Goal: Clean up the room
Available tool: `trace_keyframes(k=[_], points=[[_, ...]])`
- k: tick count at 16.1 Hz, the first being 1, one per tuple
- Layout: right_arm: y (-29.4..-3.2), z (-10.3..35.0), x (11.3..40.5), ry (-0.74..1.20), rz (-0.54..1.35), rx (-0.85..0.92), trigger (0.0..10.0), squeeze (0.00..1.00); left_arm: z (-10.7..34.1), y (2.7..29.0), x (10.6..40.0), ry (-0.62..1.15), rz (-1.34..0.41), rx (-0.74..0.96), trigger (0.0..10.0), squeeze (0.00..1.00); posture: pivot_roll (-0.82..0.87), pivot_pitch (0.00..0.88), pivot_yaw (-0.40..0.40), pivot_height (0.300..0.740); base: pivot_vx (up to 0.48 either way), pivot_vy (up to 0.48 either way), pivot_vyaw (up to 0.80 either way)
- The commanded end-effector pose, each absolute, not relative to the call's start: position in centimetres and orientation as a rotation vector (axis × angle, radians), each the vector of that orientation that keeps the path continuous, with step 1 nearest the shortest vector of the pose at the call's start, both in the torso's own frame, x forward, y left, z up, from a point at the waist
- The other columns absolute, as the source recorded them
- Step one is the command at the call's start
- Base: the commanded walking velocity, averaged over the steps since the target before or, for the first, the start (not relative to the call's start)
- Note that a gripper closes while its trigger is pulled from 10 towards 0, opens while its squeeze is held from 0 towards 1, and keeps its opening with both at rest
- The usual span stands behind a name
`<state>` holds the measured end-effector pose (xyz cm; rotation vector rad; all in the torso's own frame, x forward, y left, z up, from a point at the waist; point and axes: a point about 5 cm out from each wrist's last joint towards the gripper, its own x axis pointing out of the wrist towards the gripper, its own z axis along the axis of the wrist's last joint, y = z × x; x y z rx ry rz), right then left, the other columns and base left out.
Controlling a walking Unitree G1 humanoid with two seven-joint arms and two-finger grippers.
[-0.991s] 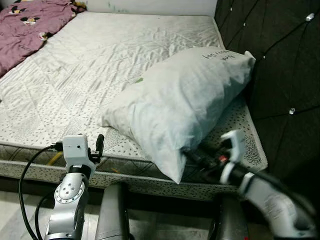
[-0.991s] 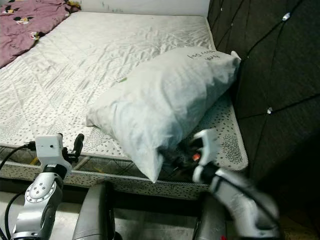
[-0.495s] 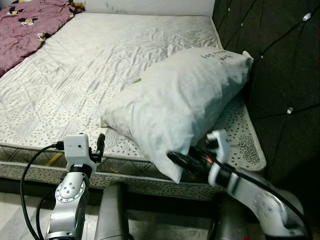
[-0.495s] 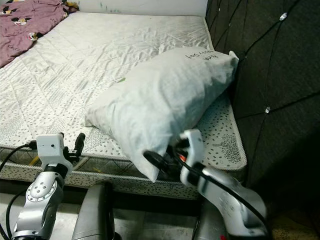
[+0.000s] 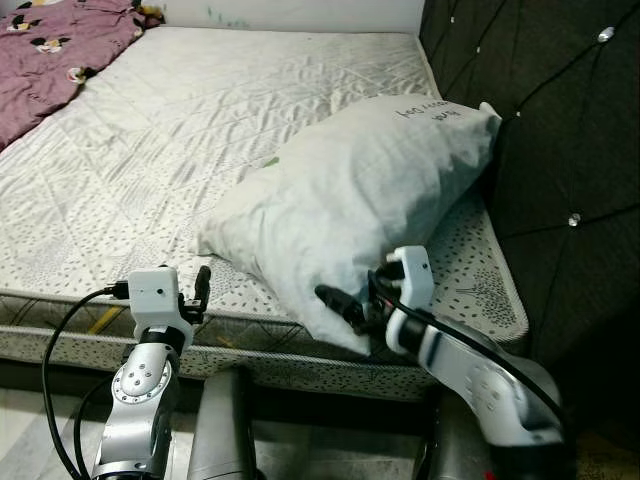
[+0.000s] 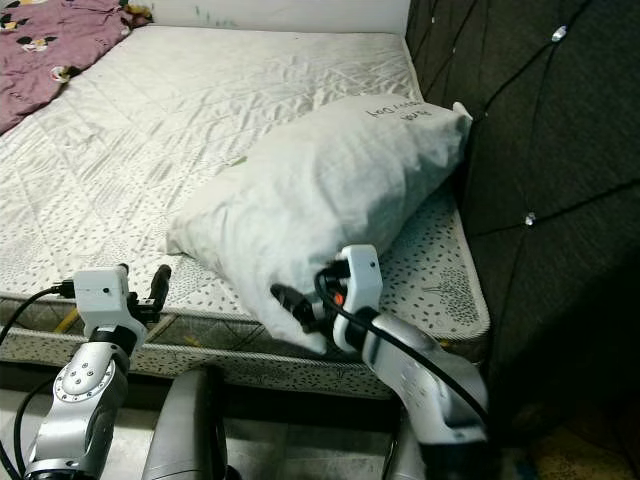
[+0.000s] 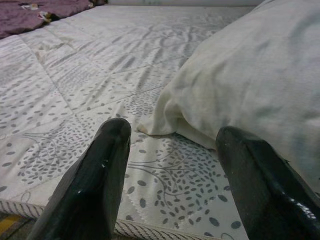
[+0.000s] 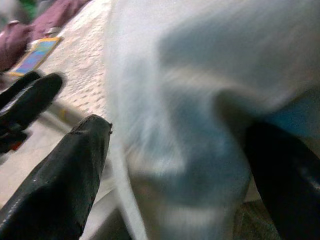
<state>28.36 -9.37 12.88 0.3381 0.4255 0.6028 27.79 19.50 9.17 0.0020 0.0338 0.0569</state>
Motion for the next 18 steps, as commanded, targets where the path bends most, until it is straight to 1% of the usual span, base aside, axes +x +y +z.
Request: trace_keyframes(k=[1, 3, 4, 5, 8, 12, 18], points=[[-9.9, 13.0, 29.2, 0.405, 0.519, 0.306, 10.0, 0.0, 9.3, 19.5, 27.9, 0.029, 0.059, 0.006, 10.0, 0.0, -0.02, 0.0, 0.017, 0.484, 0.0, 0.0, 0.0], [-9.8, 12.9, 29.7, 0.401, 0.479, 0.287, 10.0, 0.0, 9.3, 19.5, 27.8, 0.027, 0.063, 0.006, 10.0, 0.0, -0.02, 0.001, 0.015, 0.484, 0.0, 0.0, 0.0], [-9.7, 13.0, 30.0, 0.384, 0.458, 0.276, 4.5, 0.0, 9.3, 19.6, 27.8, 0.027, 0.068, 0.005, 10.0, 0.0, -0.02, 0.001, 0.015, 0.484, 0.0, 0.0, 0.0], [-9.7, 13.0, 30.2, 0.375, 0.438, 0.276, 0.0, 0.0, 9.4, 19.6, 27.8, 0.026, 0.068, 0.005, 10.0, 0.0, -0.01, 0.005, 0.013, 0.484, 0.0, 0.0, 0.0], [-9.7, 13.2, 31.0, 0.35, 0.375, 0.284, 0.0, 0.0, 9.4, 19.6, 27.7, 0.022, 0.074, 0.004, 10.0, 0.0, -0.01, 0.006, 0.011, 0.484, 0.0, 0.0, 0.0], [-10.9, 13.2, 32.4, 0.32, 0.282, 0.278, 0.0, 0.0, 9.7, 19.7, 28.2, 0.009, 0.089, -0.003, 10.0, 0.0, -0.01, 0.0, 0.004, 0.484, 0.0, 0.0, 0.0], [-11.4, 13.0, 32.6, 0.303, 0.246, 0.264, 0.0, 0.0, 10.4, 19.9, 28.9, -0.016, 0.114, -0.023, 10.0, 0.0, -0.02, 0.0, 0.001, 0.484, 0.0, 0.0, 0.0]])
